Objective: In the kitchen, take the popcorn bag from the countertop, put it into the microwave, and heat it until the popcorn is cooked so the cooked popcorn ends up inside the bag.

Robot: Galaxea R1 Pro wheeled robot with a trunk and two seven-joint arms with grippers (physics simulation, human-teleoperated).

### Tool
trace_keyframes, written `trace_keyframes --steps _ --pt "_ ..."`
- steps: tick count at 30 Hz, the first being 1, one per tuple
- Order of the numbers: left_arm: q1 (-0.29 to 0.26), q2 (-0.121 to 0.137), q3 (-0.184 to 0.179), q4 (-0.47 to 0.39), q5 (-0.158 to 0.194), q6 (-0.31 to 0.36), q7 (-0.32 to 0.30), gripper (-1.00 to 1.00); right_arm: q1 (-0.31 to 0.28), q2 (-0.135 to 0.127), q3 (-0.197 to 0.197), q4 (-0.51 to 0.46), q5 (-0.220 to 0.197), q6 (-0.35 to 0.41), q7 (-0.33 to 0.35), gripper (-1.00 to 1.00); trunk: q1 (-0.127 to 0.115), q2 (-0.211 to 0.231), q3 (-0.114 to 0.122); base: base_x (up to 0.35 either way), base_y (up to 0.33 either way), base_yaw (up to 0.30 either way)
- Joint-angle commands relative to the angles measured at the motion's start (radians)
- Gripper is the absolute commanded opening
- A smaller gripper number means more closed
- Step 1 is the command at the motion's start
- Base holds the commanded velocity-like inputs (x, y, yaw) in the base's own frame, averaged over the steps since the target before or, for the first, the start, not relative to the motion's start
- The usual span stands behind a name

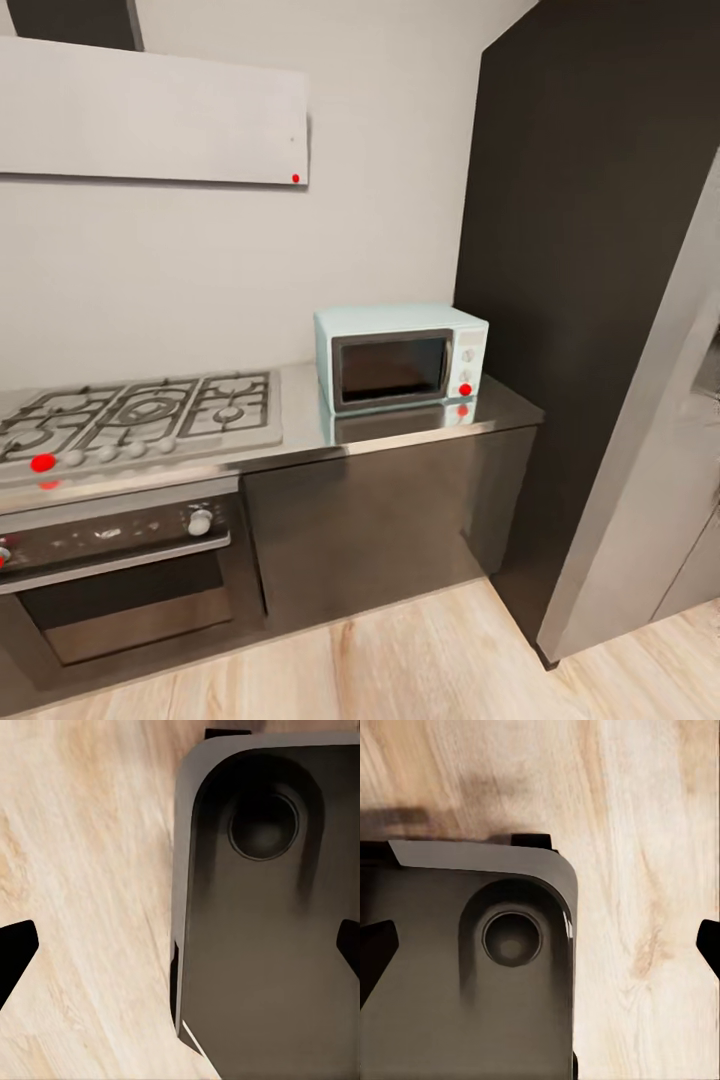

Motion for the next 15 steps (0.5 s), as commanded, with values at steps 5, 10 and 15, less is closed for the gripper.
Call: trace_keyframes --steps 5,10,15 --pt "0.0 0.0 0.003 0.0 0.001 0.0 0.0 1.0 -0.001 0.0 0.0 0.001 0.0 -0.003 0.001 1.0 0.0 0.0 -0.001 0.177 -0.285 -0.004" --pt "0.0 0.0 0.002 0.0 0.001 0.0 0.0 1.0 -0.001 0.0 0.0 0.001 0.0 -0.003 0.0 1.0 0.0 0.0 -0.001 0.177 -0.285 0.0" --pt "0.0 0.0 0.003 0.0 0.001 0.0 0.0 1.0 -0.001 0.0 0.0 0.001 0.0 -0.003 0.0 1.0 0.0 0.0 -0.001 0.181 -0.285 0.0"
